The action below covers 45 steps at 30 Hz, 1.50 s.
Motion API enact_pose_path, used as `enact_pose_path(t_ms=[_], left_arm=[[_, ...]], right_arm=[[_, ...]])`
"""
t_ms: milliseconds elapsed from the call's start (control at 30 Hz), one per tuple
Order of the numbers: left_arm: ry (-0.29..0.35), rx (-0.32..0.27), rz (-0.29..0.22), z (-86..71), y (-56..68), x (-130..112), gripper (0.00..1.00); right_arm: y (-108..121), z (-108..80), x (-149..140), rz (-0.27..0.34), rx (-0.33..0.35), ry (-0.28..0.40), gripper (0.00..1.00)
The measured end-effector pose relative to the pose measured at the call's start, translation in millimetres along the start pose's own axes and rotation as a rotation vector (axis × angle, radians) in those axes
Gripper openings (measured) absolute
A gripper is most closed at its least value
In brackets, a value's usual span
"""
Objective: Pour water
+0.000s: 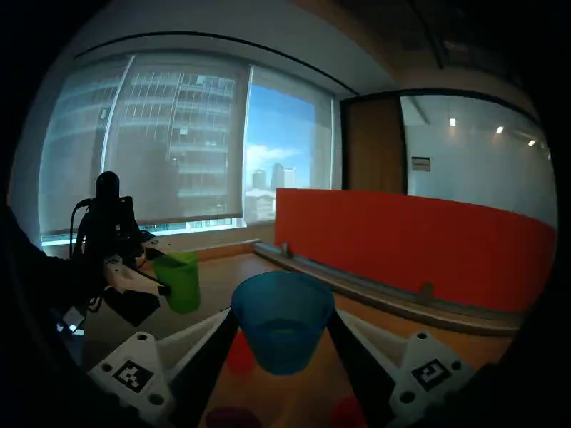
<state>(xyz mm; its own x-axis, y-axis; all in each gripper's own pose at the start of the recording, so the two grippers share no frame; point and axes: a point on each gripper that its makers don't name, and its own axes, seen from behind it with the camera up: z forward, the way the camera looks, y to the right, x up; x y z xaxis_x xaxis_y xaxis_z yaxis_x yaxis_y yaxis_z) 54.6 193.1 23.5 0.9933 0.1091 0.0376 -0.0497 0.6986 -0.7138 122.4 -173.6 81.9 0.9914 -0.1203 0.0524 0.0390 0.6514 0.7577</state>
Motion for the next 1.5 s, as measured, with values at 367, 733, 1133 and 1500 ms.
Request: enact_pose_path(t_ms=[367, 733, 1133, 1500], left_arm=[[0.001, -0.006, 0.001, 0.4, 2.7, 0.3, 0.84], [0.004, -0.016, 0.003, 2.2, 5.8, 2.1, 0.84], [0.017, -0.015, -0.002, 4.4, 6.1, 5.6, 0.83], [0.027, -0.026, -0.022, 4.6, 6.9, 5.5, 0.83]], right_arm=[[-1.5, -0.2, 22.2, 0.011, 0.005, 0.07, 0.89], [-2.4, -3.4, 32.3, -0.01, 0.01, 0.094, 0.89], [-3.1, -5.4, 34.5, -0.021, 0.01, 0.095, 0.89], [-5.3, -6.1, 38.4, -0.03, 0.015, 0.091, 0.89]])
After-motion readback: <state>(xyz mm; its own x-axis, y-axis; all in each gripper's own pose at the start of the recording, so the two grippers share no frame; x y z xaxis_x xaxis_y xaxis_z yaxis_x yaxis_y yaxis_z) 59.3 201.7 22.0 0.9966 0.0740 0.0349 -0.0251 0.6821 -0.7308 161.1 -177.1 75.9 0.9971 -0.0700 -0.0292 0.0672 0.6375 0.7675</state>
